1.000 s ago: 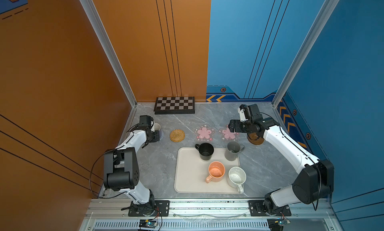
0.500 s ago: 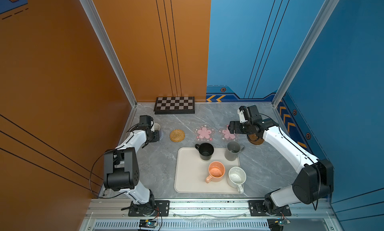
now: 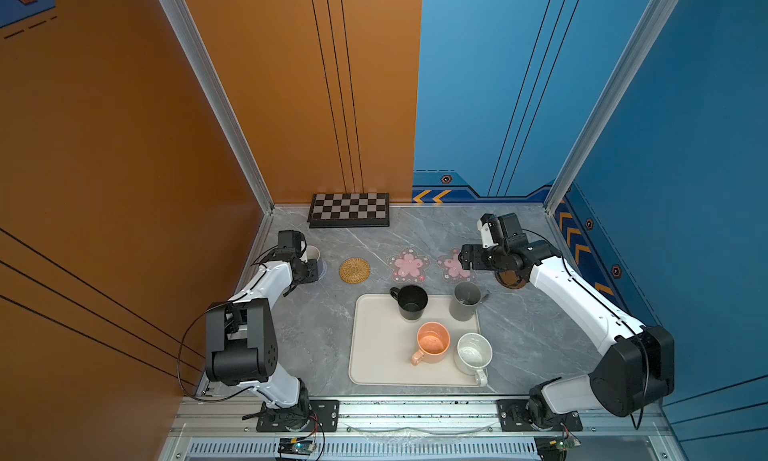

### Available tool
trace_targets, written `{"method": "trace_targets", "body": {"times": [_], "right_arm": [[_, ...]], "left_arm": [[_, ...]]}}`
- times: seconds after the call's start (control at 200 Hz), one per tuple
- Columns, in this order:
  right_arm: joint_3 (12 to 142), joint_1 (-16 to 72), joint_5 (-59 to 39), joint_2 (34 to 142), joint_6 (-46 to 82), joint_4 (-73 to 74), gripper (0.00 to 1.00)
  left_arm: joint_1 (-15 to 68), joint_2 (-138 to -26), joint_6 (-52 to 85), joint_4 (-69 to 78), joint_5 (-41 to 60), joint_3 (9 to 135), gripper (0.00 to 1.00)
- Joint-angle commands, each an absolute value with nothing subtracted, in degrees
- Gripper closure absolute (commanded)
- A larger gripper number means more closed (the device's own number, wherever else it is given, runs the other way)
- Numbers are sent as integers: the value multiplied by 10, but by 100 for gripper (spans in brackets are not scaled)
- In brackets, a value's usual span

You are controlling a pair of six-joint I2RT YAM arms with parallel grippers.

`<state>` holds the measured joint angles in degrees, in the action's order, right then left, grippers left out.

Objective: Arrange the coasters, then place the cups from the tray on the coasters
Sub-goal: 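Open left gripper and raise it off the mug while right gripper moves toward tray, then lower right gripper over the grey mug on the tray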

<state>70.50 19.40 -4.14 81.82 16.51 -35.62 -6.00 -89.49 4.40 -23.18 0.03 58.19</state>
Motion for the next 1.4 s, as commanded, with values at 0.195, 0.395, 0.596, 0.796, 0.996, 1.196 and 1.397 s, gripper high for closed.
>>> {"method": "trace_targets", "body": {"times": [0.195, 0.395, 0.596, 0.796, 0.996, 1.196, 1.397], "right_arm": [[677, 195, -10, 781, 149, -398, 7], [674, 194, 23, 769, 147, -431, 7], [654, 184, 52, 753, 178, -438, 7], [640, 146, 79, 761, 214, -454, 8], [628, 125, 76, 781, 236, -454, 8], [606, 128, 67, 818, 244, -456, 11], [589, 138, 77, 823, 245, -468, 11]], "left_arm": [[-61, -831, 84, -289, -22, 573, 60], [-53, -763, 100, -315, -27, 561, 56], [-36, -708, 102, -354, -43, 564, 57], [-7, -661, 111, -381, -35, 572, 58], [41, -644, 116, -410, -34, 586, 58], [80, -646, 128, -415, -46, 617, 58], [116, -656, 121, -418, -62, 630, 58]]}}
